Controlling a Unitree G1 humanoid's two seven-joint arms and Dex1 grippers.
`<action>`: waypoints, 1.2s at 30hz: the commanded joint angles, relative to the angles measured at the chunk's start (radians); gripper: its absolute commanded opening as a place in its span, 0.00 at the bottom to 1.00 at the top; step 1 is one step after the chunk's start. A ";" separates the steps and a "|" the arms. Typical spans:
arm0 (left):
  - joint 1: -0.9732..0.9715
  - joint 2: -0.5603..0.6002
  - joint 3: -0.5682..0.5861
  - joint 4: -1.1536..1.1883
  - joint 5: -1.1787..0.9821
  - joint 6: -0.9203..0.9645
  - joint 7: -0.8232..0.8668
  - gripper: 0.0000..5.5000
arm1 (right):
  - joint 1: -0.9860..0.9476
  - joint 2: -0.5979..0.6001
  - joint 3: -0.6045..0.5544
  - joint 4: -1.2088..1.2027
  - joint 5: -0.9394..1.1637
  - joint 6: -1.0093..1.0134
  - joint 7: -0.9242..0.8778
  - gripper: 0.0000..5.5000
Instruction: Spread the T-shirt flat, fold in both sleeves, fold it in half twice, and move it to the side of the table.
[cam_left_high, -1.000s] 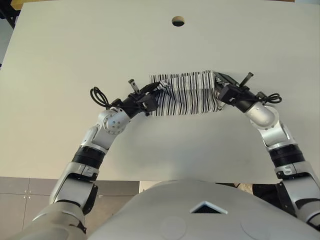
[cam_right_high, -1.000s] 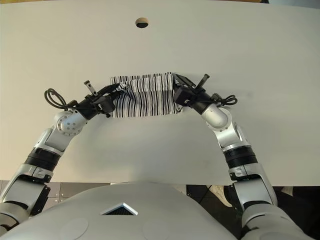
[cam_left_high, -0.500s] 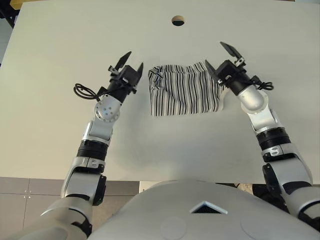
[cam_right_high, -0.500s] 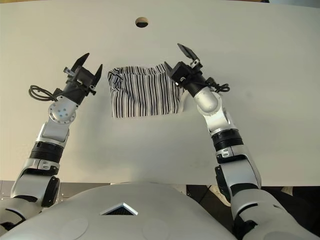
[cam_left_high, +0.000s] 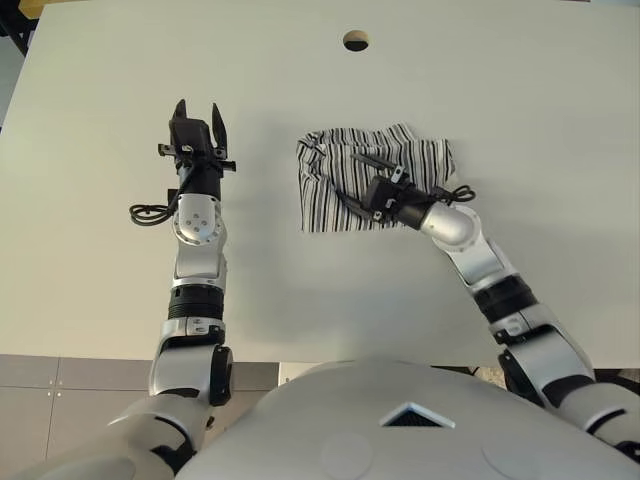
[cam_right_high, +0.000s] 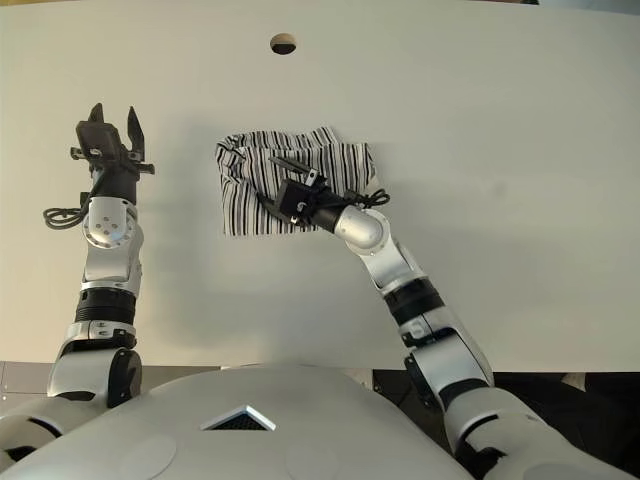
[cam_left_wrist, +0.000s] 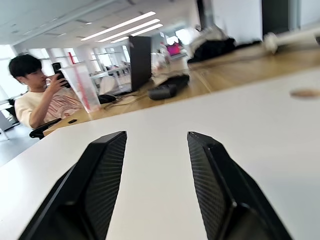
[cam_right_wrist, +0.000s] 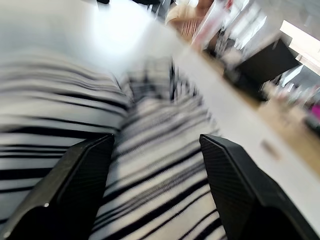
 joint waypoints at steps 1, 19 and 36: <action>-0.031 -0.030 0.013 0.025 -0.011 -0.038 0.018 0.41 | -0.149 0.081 -0.113 0.272 0.099 0.094 0.011 0.57; 0.036 -0.066 0.012 -0.027 -0.007 -0.100 0.011 0.41 | -0.305 -0.286 -1.046 0.775 0.714 0.302 -0.785 0.57; 0.054 -0.189 -0.048 -0.119 0.117 -0.220 0.150 0.41 | -0.225 0.076 -0.457 0.264 -0.066 -0.494 -0.972 0.57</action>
